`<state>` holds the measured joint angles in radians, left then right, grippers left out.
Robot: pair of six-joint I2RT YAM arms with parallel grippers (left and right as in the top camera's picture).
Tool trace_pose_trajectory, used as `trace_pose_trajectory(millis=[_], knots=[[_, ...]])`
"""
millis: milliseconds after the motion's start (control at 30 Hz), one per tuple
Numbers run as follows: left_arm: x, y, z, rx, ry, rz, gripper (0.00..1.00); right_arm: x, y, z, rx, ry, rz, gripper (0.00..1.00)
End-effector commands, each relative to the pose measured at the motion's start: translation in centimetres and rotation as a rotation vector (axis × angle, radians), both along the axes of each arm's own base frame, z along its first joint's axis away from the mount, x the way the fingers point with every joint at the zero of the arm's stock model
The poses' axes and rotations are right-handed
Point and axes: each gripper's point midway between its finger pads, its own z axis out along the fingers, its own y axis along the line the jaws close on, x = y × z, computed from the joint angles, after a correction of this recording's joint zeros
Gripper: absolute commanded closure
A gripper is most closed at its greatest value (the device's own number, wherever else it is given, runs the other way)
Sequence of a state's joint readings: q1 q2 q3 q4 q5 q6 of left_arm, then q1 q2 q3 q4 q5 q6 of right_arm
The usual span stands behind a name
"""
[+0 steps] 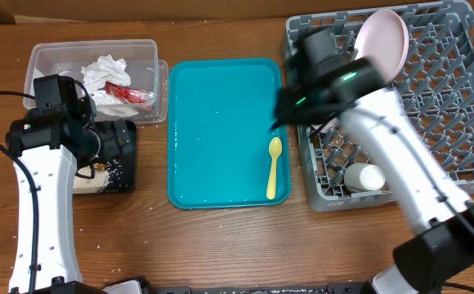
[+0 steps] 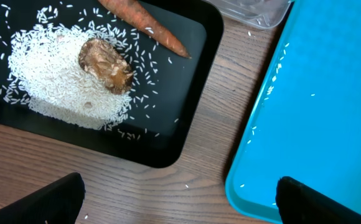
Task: Sort waste into correct bins and load items into the dishwasher
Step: 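Move the right gripper to the yellow spoon and grasp it, then carry the yellow spoon right and lay it in the rack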
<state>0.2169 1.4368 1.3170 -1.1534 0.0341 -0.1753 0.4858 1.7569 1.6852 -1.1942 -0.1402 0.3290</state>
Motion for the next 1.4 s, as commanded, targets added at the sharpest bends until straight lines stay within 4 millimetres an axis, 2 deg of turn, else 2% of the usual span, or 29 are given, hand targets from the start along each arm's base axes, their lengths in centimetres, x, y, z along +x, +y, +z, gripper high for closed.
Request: trace_pose_trajectory(millis=[0, 100, 267, 567, 800, 967, 1133, 1200, 1267, 1367], knots=[[0.0, 0.0, -0.1, -0.001, 0.001, -0.018, 0.00, -2.3, 1.4, -4.0, -0.103, 0.053, -0.027, 0.56], [0.0, 0.0, -0.1, -0.001, 0.001, -0.018, 0.00, -3.3, 2.0, -7.4, -0.147, 0.080, -0.081, 0.56], [0.0, 0.0, -0.1, -0.001, 0.001, -0.018, 0.00, -3.6, 0.5, -11.8, -0.219, 0.081, -0.168, 0.56], [0.0, 0.0, -0.1, -0.001, 0.001, -0.018, 0.00, -3.5, -0.7, -17.0, -0.300, 0.136, -0.194, 0.53], [0.0, 0.0, -0.1, -0.001, 0.001, -0.018, 0.00, -2.8, -2.1, -18.1, -0.253, 0.210, -0.262, 0.53], [0.0, 0.0, -0.1, -0.001, 0.001, -0.018, 0.00, -3.3, -1.8, -19.5, -0.183, 0.307, -0.179, 0.54], [0.0, 0.0, -0.1, -0.001, 0.001, -0.018, 0.00, -3.2, -1.6, -19.5, -0.171, 0.308, -0.172, 0.69], [0.0, 0.0, -0.1, -0.001, 0.001, -0.018, 0.00, -3.2, -1.3, -19.3, -0.170, 0.301, -0.150, 0.78], [0.0, 0.0, -0.1, -0.001, 0.001, -0.018, 0.00, -3.1, -0.9, -19.1, -0.168, 0.290, -0.128, 0.94], [0.0, 0.0, -0.1, -0.001, 0.001, -0.018, 0.00, -3.0, -0.2, -18.5, -0.167, 0.281, -0.110, 0.96]])
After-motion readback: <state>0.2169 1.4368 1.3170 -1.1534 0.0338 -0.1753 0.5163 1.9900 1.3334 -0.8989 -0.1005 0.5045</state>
